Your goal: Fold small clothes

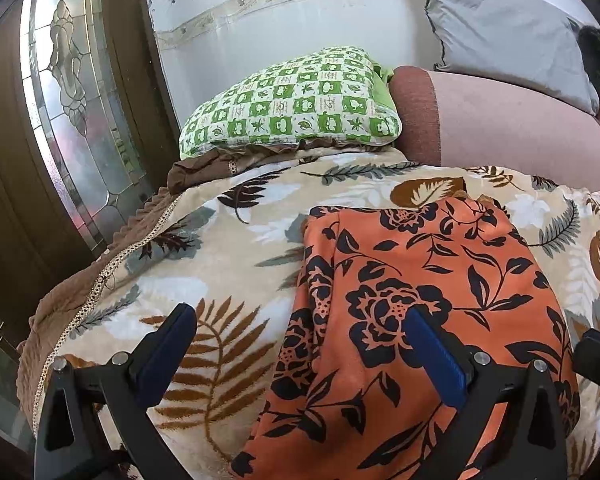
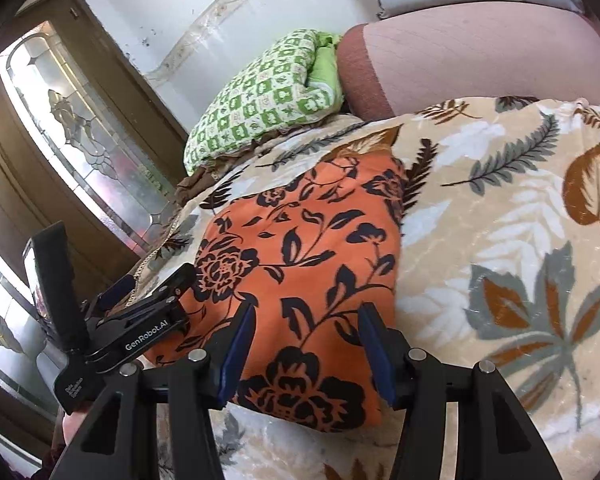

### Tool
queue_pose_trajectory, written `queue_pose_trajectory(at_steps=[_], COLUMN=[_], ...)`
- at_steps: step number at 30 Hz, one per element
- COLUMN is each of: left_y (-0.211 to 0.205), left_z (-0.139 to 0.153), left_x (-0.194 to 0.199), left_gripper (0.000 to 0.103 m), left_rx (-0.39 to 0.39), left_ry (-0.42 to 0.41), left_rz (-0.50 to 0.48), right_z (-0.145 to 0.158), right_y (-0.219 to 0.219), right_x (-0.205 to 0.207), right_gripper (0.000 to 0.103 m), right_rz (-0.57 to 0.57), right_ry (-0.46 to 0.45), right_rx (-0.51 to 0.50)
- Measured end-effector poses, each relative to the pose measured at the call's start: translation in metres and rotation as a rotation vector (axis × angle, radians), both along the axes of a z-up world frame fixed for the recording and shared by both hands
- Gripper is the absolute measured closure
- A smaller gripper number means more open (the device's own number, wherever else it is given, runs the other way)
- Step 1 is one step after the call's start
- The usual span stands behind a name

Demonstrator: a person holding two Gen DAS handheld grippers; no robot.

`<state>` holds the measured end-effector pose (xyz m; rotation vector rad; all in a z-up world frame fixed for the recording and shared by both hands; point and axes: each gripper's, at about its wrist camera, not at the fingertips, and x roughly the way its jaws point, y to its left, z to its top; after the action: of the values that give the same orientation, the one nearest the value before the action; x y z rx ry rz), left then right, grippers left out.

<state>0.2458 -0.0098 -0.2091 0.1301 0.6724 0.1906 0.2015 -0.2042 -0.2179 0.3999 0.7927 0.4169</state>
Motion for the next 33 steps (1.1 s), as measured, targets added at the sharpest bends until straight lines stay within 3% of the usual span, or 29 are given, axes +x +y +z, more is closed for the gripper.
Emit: queue_pose_trajectory(at_steps=[7, 10, 16, 22, 33], left_y=[0.002, 0.002, 0.002, 0.003, 0.003], left_z=[-0.017, -0.028, -0.026, -0.025, -0.025], left_x=[0.009, 0.013, 0.011, 0.012, 0.011], left_gripper=[0.0, 0.0, 0.0, 0.0, 0.0], left_rx=[0.013, 0.018, 0.016, 0.01, 0.011], left_ry=[0.063, 0.104, 0.094, 0.091, 0.09], left_rz=[0.004, 0.002, 0.002, 0.004, 0.002], right_z=[-0.035, -0.041, -0.032, -0.012, -0.025], right_y=[-0.001, -0.008, -0.012, -0.013, -0.003], right_x=[0.022, 0.024, 0.021, 0.012, 0.018], right_gripper=[0.046, 0.046, 0.046, 0.046, 0.045], right_rz=[-0.054, -0.066, -0.065, -0.061, -0.031], right_ry=[0.114, 0.14, 0.111, 0.009, 0.069], right_rx=[-0.025, 0.01, 0.016, 0.048, 0.031])
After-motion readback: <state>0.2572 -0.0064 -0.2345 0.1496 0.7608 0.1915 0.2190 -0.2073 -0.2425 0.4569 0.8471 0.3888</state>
